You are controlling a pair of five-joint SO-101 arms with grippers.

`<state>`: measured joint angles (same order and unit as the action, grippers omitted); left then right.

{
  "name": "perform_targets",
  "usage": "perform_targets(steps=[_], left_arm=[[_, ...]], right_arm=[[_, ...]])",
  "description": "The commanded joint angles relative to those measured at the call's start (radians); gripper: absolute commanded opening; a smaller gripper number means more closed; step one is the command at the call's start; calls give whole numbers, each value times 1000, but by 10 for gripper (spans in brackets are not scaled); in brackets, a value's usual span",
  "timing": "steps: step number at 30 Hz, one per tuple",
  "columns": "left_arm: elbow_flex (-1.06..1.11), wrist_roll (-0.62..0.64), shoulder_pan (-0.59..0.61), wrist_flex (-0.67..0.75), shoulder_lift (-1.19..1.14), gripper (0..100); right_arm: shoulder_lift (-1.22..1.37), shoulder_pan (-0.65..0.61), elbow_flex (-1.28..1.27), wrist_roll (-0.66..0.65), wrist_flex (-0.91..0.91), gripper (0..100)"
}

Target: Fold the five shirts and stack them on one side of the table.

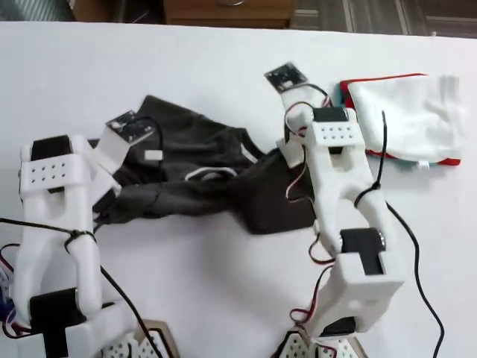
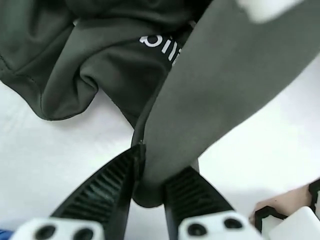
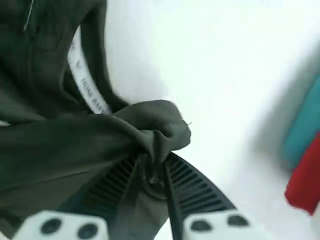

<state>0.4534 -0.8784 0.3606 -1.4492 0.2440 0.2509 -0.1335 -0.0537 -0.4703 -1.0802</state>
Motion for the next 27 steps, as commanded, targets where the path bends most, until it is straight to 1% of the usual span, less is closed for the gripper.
perform_targets(steps=[1, 3, 4, 8, 10, 13, 16, 27], left_arm=[[-2, 8, 5, 11, 37, 27], [-2, 8, 5, 8, 37, 27], [-2, 8, 5, 6, 37, 27], [-2, 8, 8, 5, 37, 27], [-2, 8, 6, 8, 37, 27], [-4, 8, 5, 9, 37, 27], [-4, 8, 5, 9, 37, 27], [-10, 8, 3, 11, 37, 27]], right_arm=[[48, 15, 68, -2, 51, 21], [101, 18, 103, -3, 42, 33], [119, 19, 121, -2, 31, 57], [147, 54, 215, 18, -70, 224], [139, 93, 281, 44, -127, 274], [122, 154, 353, 83, -199, 283], [111, 189, 377, 92, -292, 283], [108, 185, 382, 95, -622, 283]])
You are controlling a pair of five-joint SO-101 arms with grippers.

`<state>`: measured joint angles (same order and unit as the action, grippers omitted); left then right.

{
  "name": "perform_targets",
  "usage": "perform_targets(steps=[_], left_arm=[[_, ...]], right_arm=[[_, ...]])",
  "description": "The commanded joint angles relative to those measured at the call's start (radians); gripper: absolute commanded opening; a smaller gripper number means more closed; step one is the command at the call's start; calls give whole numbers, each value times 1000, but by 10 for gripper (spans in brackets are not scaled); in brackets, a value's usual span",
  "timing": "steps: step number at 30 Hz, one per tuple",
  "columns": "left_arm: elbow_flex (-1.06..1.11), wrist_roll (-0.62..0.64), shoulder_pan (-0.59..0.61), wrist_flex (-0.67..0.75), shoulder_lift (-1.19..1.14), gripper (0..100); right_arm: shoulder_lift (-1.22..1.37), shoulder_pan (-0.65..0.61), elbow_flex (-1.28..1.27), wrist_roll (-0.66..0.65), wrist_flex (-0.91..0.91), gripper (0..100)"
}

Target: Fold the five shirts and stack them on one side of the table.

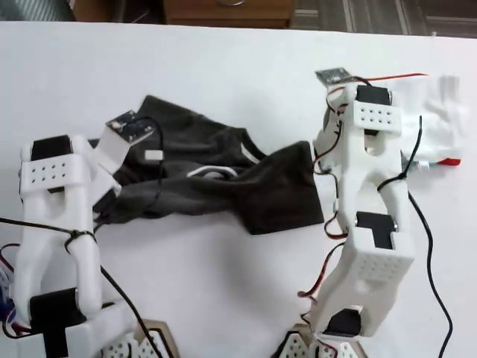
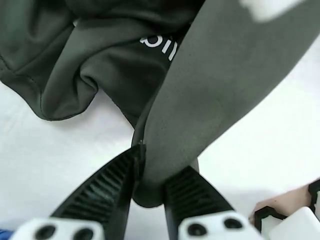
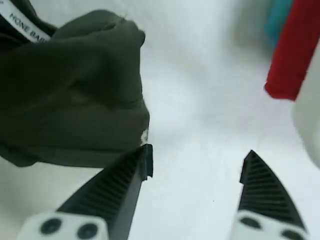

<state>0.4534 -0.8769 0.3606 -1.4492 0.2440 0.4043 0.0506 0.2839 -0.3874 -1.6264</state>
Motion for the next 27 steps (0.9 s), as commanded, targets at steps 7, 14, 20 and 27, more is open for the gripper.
perform_targets(steps=[7, 14, 20, 27], left_arm=[[-4, 6, 3, 11, 37, 27], [-4, 6, 3, 11, 37, 27], [-4, 6, 3, 11, 37, 27], [-2, 6, 3, 11, 37, 27]], right_arm=[[-45, -2, 21, 14, -136, 283], [-54, -127, -193, -23, -77, 247], [-165, -145, -422, -28, 134, 247], [-262, -108, -559, -31, 272, 247]])
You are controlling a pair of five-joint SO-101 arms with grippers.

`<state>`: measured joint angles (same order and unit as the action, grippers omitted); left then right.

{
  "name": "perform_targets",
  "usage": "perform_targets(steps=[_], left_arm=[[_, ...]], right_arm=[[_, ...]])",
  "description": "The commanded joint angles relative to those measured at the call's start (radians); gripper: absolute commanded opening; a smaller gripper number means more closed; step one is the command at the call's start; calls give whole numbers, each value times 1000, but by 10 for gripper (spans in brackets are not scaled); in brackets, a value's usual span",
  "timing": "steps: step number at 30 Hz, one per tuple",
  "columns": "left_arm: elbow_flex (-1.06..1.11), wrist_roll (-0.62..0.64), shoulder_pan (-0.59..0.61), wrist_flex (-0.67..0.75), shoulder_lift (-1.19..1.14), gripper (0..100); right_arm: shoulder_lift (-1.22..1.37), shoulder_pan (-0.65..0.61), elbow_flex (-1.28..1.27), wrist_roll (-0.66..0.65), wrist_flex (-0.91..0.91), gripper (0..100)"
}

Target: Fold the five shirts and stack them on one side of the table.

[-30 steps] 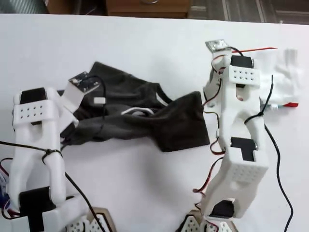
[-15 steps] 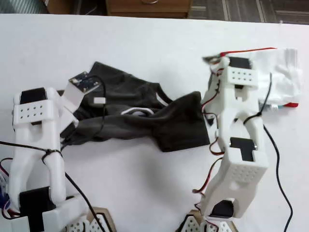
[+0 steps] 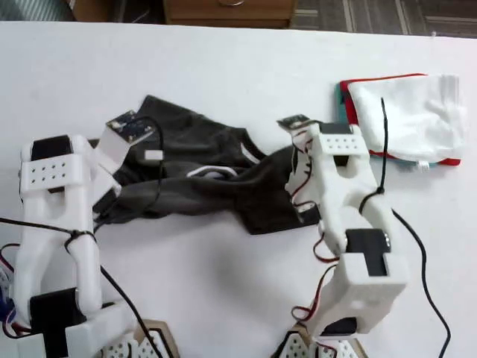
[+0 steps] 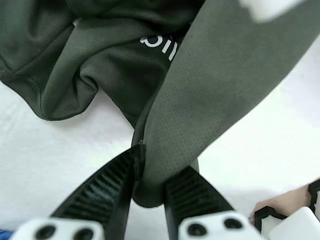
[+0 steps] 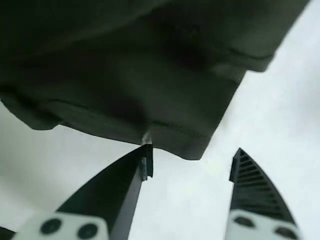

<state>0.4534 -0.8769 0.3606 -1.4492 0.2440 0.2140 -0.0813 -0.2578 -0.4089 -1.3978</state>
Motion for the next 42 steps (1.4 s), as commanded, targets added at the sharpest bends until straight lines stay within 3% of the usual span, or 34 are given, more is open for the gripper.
perform_targets(steps=[1, 9, 16, 24, 29, 34, 42], left_arm=[[-2, 6, 3, 11, 37, 27], [-2, 6, 5, 11, 37, 27], [-2, 6, 5, 11, 37, 27], [-2, 6, 5, 11, 37, 27], [-2, 6, 5, 11, 37, 27], [-1, 6, 6, 11, 37, 27], [-12, 6, -3, -17, 44, 27]], right_arm=[[-71, 27, -28, -8, 59, 246], [-70, 24, -91, 100, 151, 244], [18, 24, -109, 106, 159, 242], [59, 22, -104, 106, 165, 12], [56, 27, -103, 106, 165, 20], [-50, 33, -106, 98, 157, 20], [-447, 42, -123, 37, 105, 20]])
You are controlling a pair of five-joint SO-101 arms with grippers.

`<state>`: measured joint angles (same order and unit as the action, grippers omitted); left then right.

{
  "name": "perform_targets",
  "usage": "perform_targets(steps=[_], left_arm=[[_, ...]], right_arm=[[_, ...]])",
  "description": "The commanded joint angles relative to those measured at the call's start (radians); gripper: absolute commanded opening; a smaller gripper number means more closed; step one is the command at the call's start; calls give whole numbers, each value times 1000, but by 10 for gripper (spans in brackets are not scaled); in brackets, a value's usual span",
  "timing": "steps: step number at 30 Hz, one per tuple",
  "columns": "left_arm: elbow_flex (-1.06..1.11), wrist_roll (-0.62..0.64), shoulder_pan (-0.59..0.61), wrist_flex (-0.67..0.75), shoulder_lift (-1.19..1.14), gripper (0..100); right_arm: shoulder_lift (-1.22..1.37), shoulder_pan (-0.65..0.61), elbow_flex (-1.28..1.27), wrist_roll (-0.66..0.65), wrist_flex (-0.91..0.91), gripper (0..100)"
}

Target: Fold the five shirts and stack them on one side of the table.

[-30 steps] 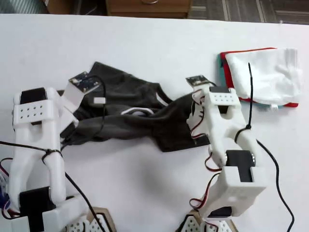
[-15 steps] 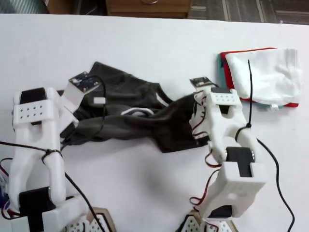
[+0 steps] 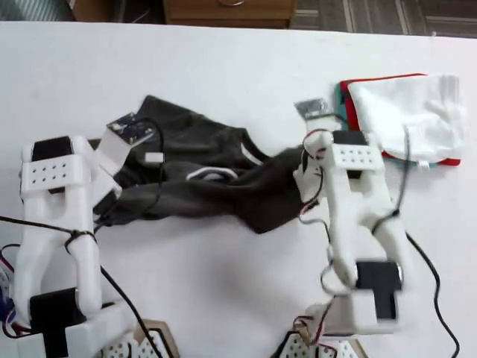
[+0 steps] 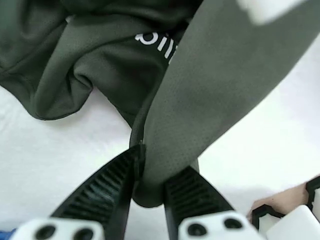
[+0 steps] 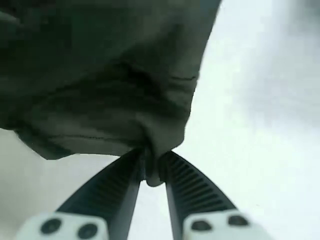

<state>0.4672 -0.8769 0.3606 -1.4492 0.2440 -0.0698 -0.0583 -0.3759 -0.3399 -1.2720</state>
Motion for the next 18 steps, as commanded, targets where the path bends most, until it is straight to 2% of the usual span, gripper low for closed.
perform_targets(steps=[1, 7, 9, 13, 18], left_arm=[[-50, 6, -9, -35, 44, 27], [-193, 2, -44, -275, 44, 30], [-214, -3, -41, -330, 44, 65], [-225, -51, -43, -336, 46, 181], [-348, -58, -37, -338, 46, 191]], right_arm=[[-194, 30, -14, -37, -19, 20], [-232, 136, -43, -41, 38, 20], [-228, 174, -57, -43, 73, 20], [-228, 220, -98, -43, 124, 20], [-229, 266, -112, -44, 131, 20]])
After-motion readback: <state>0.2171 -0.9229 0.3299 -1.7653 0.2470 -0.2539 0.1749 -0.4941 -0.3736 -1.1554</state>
